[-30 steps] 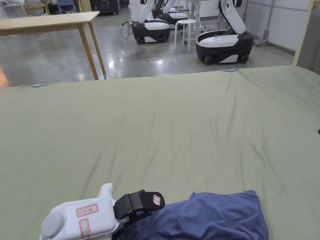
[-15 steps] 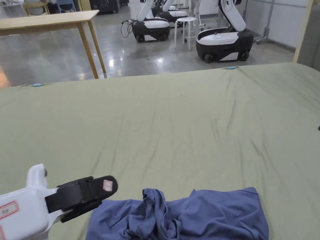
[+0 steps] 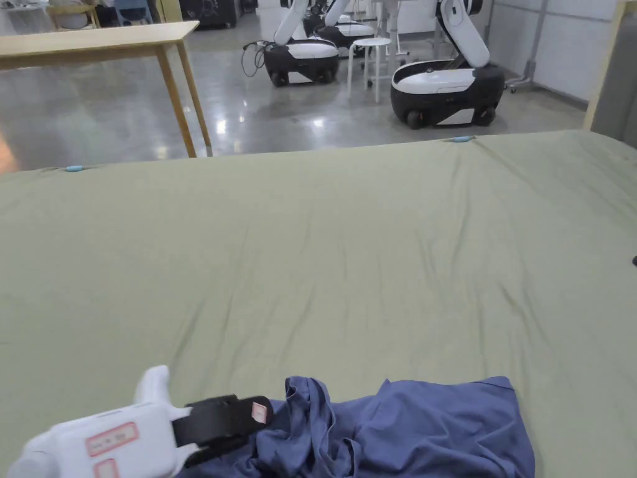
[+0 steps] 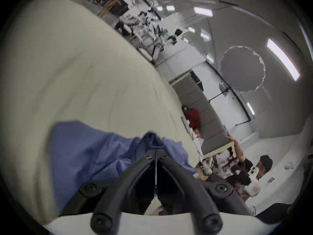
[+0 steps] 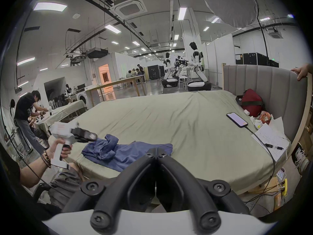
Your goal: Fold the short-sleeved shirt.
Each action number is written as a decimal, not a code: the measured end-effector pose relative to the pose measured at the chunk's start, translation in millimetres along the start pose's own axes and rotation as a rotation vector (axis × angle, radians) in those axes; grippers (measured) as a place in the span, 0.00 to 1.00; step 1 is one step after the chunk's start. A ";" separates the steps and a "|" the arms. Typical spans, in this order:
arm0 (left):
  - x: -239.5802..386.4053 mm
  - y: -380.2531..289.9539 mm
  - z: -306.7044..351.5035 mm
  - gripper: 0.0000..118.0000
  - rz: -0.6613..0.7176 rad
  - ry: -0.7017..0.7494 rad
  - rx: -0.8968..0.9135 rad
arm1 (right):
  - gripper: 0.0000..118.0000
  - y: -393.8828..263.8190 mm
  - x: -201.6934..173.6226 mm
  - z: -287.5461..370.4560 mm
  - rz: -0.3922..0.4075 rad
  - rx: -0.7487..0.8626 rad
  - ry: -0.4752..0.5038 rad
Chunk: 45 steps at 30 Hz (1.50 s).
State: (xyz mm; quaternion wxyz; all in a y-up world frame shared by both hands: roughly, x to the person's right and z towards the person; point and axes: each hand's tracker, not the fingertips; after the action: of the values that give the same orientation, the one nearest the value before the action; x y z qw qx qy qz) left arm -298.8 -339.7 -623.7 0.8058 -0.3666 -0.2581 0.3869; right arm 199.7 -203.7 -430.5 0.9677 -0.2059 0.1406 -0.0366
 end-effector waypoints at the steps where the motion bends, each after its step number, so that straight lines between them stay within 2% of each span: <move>1: -2.7 -3.1 -16.4 0.00 0.009 0.017 -0.038 | 0.00 -0.3 0.4 1.1 0.000 -0.002 -0.006; 3: -3.0 -8.7 -41.0 0.00 -0.009 0.054 -0.089 | 0.00 -0.5 1.5 1.8 -0.002 -0.010 -0.015; 8: 4.8 -23.3 -66.7 0.00 0.026 -0.064 -0.140 | 0.00 0.1 2.9 -2.7 -0.004 -0.023 -0.028; 11: 3.2 -28.4 -74.6 0.00 -0.006 0.011 -0.159 | 0.00 -1.3 2.3 -6.6 -0.005 -0.031 -0.026; 18: 13.0 -27.8 -74.2 0.00 -0.042 0.074 -0.168 | 0.00 -3.0 -2.1 -13.3 0.002 -0.051 -0.006; 20: 30.2 -22.9 -56.4 0.00 -0.111 0.055 -0.134 | 0.00 -2.0 -3.1 -12.3 0.002 -0.044 -0.004; 23: 56.5 -12.6 0.9 0.00 -0.137 -0.161 -0.031 | 0.00 0.9 -2.8 -8.7 -0.010 -0.024 0.007; 25: 69.4 -11.0 50.6 0.00 -0.163 -0.251 0.050 | 0.00 2.4 -3.3 -6.9 -0.003 -0.007 0.014; 29: 63.5 -25.0 148.9 0.00 -0.131 -0.296 0.203 | 0.00 3.9 -4.4 -5.0 -0.009 0.013 0.028; 31: 57.6 -29.6 174.2 0.00 -0.086 -0.261 0.253 | 0.00 3.5 -5.1 -6.0 -0.023 0.020 0.047; 34: 57.1 -30.9 191.1 0.00 -0.149 -0.173 0.278 | 0.00 3.8 -10.0 -10.7 -0.020 0.029 0.065; 39: 51.6 -25.9 164.6 0.00 -0.138 -0.112 0.256 | 0.00 10.8 -20.2 -9.6 0.014 0.053 0.085; 42: 41.4 -23.5 132.0 0.00 -0.220 0.137 0.199 | 0.00 15.5 -23.0 -6.9 0.023 0.095 0.068; 45: 21.3 -20.4 100.6 0.00 -0.321 0.335 0.172 | 0.00 24.7 -25.1 -4.2 0.065 0.170 -0.032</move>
State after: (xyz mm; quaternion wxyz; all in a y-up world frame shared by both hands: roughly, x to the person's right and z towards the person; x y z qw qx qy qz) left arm -348.3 -291.8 -544.6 0.9167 -0.3100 -0.1418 0.2083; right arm 174.8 -179.7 -437.9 0.9845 -0.1187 0.1281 -0.0138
